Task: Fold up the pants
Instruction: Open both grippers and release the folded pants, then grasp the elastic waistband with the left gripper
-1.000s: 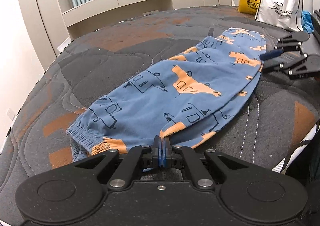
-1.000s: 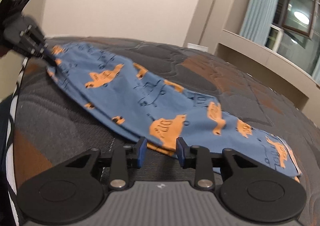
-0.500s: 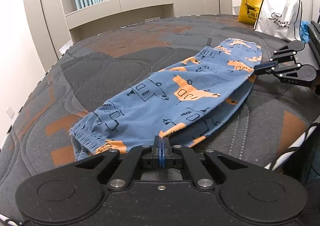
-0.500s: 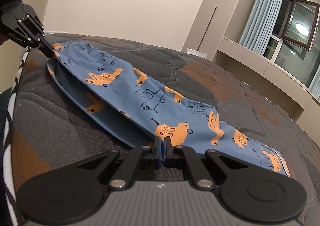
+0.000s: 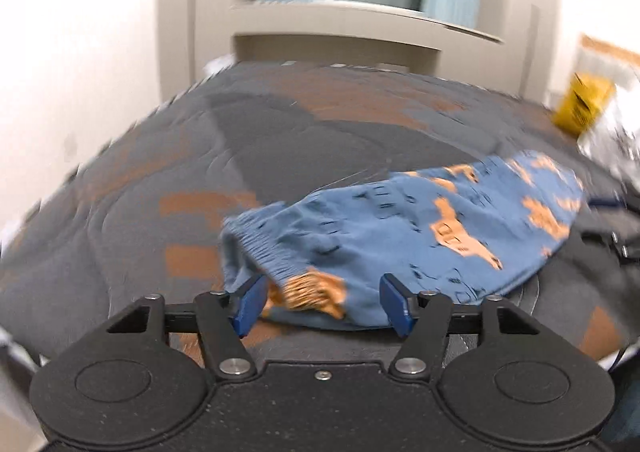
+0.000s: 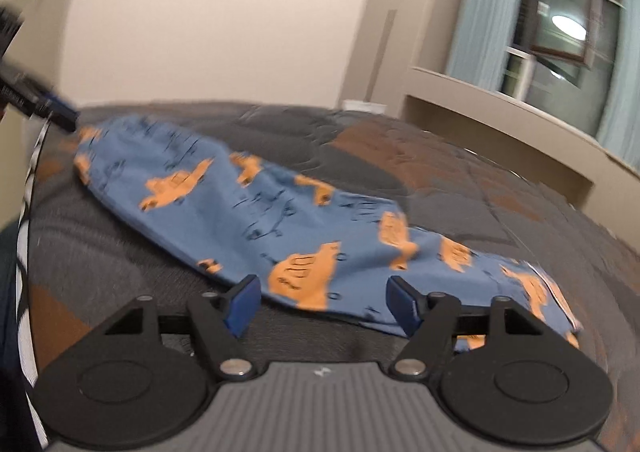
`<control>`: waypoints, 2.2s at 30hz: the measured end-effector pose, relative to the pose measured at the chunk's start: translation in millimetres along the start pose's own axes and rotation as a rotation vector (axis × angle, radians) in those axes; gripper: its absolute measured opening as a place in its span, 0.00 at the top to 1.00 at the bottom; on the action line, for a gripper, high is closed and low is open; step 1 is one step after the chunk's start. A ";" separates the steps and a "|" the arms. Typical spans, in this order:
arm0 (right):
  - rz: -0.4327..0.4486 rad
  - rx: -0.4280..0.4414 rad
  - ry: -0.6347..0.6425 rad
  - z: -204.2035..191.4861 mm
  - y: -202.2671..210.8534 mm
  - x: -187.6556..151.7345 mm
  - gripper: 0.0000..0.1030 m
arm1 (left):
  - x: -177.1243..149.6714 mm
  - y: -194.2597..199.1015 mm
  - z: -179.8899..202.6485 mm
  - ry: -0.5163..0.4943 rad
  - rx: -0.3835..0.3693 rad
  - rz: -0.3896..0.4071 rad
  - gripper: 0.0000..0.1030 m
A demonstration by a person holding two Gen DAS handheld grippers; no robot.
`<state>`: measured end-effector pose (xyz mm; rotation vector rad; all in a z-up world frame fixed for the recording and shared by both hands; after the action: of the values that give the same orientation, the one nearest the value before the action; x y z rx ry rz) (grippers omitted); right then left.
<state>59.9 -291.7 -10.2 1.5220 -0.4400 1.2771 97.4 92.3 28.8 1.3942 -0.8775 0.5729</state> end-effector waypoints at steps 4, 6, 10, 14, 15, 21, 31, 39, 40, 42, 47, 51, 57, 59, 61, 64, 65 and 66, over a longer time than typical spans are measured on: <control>0.045 -0.013 -0.049 5.2 8.8 -1.3 0.22 | -0.9 -17.8 -6.0 0.116 -0.032 -0.107 0.45; 0.056 -0.014 -0.043 2.1 8.6 -0.3 0.18 | -2.4 -31.1 -4.6 0.146 -0.012 -0.161 0.45; 0.071 0.008 -0.031 -7.9 9.0 1.3 0.16 | -3.4 -49.7 -4.2 0.218 -0.007 -0.222 0.61; 0.074 0.020 -0.027 -14.4 10.6 -0.2 0.15 | -1.4 -46.2 -5.8 0.263 -0.031 -0.222 0.63; 0.074 0.021 -0.027 -15.4 10.5 -0.4 0.15 | -1.8 -45.1 -7.7 0.270 -0.032 -0.223 0.63; 0.068 0.022 -0.035 -16.3 5.3 0.3 0.14 | -1.8 -42.3 -19.8 0.330 -0.051 -0.220 0.63; 0.051 0.016 -0.011 -25.0 -0.2 3.6 0.14 | 5.5 -31.9 -27.0 0.352 0.012 -0.158 0.80; 0.027 0.030 -0.006 -25.3 -11.3 4.2 0.13 | -8.4 -49.2 -28.9 0.310 0.056 -0.231 0.78; 0.017 0.030 -0.002 -25.6 -12.8 3.4 0.12 | -10.4 -50.1 -27.0 0.307 0.058 -0.226 0.77; 0.012 0.034 0.004 -26.0 -12.7 2.6 0.08 | -11.1 -45.4 -25.8 0.323 0.051 -0.207 0.59; 0.030 0.033 -0.065 -13.8 -5.3 1.9 0.02 | -13.1 -36.8 -37.0 0.363 0.111 -0.186 0.21; 0.050 -0.062 -0.266 28.7 11.0 -3.5 0.01 | -13.9 -51.5 -40.6 0.378 0.136 -0.219 0.23; 0.047 -0.240 -0.637 122.4 33.5 -31.9 0.00 | -1.5 -62.0 -21.7 0.323 0.139 -0.219 0.41; 0.055 -0.240 -0.744 150.5 34.2 -41.4 0.01 | -1.1 -61.7 -17.6 0.318 0.137 -0.217 0.49; 0.075 -0.238 -0.791 169.9 34.3 -45.7 0.04 | -1.4 -61.0 -16.0 0.316 0.138 -0.216 0.57; 0.103 -0.235 -0.794 192.6 31.1 -42.4 0.12 | -3.0 -60.1 -14.6 0.333 0.130 -0.218 0.71; 0.104 -0.249 -0.797 199.9 29.2 -41.1 0.18 | -2.5 -59.7 -14.2 0.338 0.127 -0.219 0.72; 0.102 -0.262 -0.799 206.5 25.4 -39.4 0.24 | -1.6 -60.7 -14.1 0.339 0.130 -0.219 0.72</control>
<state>125.8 -492.9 -7.2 1.7489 -1.1572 0.5971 147.4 98.9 -7.9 1.4346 -0.4171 0.6816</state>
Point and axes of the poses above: each gripper's, at about its wrist camera, not at the fingertips, and y roughly against the way its jaws point, z to its right, x to its top, the point moved 4 cm from there along -y, roughly the way its jaws point, and after that the axes turned 13 degrees about x, right-handed, at the moved point
